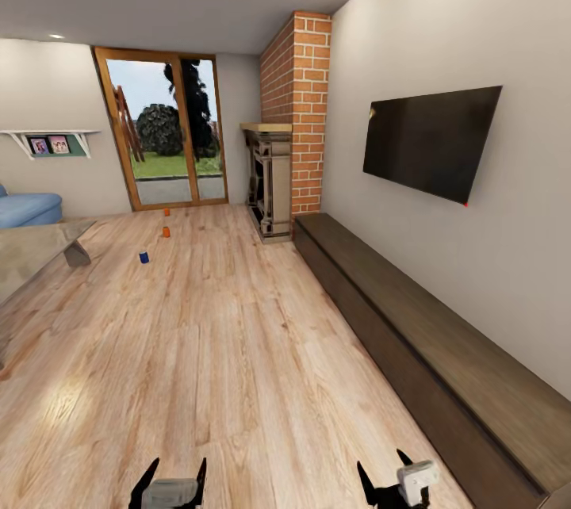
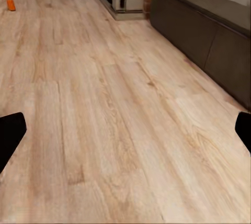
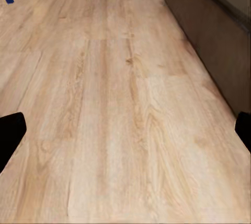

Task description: Put the three can of soda from the living room inside the tash can in the kitchen.

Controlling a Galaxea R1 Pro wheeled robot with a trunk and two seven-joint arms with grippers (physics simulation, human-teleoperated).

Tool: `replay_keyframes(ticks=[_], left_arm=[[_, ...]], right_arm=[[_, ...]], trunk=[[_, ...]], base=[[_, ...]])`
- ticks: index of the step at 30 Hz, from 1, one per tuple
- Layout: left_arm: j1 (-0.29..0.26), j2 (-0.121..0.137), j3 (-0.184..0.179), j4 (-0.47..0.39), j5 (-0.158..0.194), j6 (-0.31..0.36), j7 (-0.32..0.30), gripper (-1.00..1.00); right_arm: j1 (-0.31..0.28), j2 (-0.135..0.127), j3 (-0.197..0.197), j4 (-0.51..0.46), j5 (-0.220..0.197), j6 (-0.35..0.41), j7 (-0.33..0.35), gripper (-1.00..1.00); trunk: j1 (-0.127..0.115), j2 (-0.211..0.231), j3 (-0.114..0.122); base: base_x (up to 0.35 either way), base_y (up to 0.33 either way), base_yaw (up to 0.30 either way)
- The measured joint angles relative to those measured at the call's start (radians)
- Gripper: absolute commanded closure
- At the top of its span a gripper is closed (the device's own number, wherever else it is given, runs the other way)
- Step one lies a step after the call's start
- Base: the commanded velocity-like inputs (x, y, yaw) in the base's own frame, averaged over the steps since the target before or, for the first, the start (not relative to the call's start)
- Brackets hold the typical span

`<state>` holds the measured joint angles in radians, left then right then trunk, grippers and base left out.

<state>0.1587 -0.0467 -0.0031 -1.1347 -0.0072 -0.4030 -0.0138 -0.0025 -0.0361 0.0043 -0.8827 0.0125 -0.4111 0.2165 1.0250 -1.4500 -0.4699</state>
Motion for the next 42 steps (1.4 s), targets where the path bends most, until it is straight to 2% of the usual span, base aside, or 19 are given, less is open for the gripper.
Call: replay_keyframes(ticks=[2,4,6,10,16,17,18,19,21,26,33,42], left_arm=[[0.031,0.0,-0.001,-0.128,-0.004,0.003,0.0,-1.0],[0.038,0.0,0.0,-0.159,-0.004,0.004,0.0,-1.0],[0.044,0.0,0.002,-0.162,-0.003,0.003,-0.002,-1.0],[0.047,0.001,0.002,-0.151,-0.002,0.001,-0.001,-1.0],[0.047,0.0,-0.003,-0.18,-0.008,0.003,0.0,-1.0],[0.047,0.0,-0.004,-0.191,-0.015,0.004,0.0,-1.0],[0.045,-0.001,-0.006,-0.211,-0.06,0.008,0.0,-1.0],[0.044,-0.001,-0.006,-0.213,-0.08,0.009,0.0,-1.0],[0.043,-0.001,-0.005,-0.198,-0.123,0.01,0.005,-1.0],[0.042,-0.001,0.0,-0.145,-0.163,0.003,0.006,-1.0],[0.036,-0.002,0.0,-0.022,-0.166,0.002,0.007,-1.0],[0.027,-0.002,0.0,0.039,-0.166,0.001,0.007,-1.0]], right_arm=[[0.001,-0.001,-0.005,-0.15,-0.001,0.064,0.003,-1.0],[0.001,-0.003,-0.008,-0.209,-0.002,0.103,0.004,-1.0],[0.006,-0.024,-0.011,-0.27,-0.006,0.142,0.005,-1.0],[0.035,-0.049,-0.011,-0.294,-0.009,0.162,-0.001,-1.0],[0.049,-0.052,-0.011,-0.299,-0.01,0.171,-0.009,-1.0],[0.05,-0.052,-0.011,-0.299,-0.011,0.172,-0.009,-1.0],[0.052,-0.054,-0.012,-0.295,-0.012,0.173,-0.012,-1.0],[0.052,-0.055,-0.012,-0.29,-0.012,0.173,-0.013,-1.0],[0.053,-0.057,-0.014,-0.266,-0.013,0.172,-0.014,-1.0],[0.053,-0.054,-0.016,-0.213,-0.013,0.172,-0.015,-1.0],[0.053,-0.051,-0.013,-0.202,-0.013,0.172,-0.035,-1.0],[0.054,-0.051,-0.014,-0.196,-0.016,0.17,-0.072,-1.0]], trunk=[[0.0,0.0,0.0],[0.0,0.0,0.0],[0.0,0.0,0.0],[0.0,0.0,0.0],[0.0,0.0,0.0],[0.0,0.0,0.0],[0.0,0.0,0.0],[0.0,0.0,0.0],[0.0,0.0,0.0],[0.0,0.0,0.0],[0.0,0.0,0.0],[0.0,0.0,0.0]], base=[[0.0,0.0,0.0],[0.0,0.0,0.0],[0.0,0.0,0.0],[0.0,0.0,0.0],[0.0,0.0,0.0],[0.0,0.0,0.0],[0.0,0.0,0.0],[0.0,0.0,0.0],[0.0,0.0,0.0],[0.0,0.0,0.0],[0.0,0.0,0.0],[0.0,0.0,-0.001]])
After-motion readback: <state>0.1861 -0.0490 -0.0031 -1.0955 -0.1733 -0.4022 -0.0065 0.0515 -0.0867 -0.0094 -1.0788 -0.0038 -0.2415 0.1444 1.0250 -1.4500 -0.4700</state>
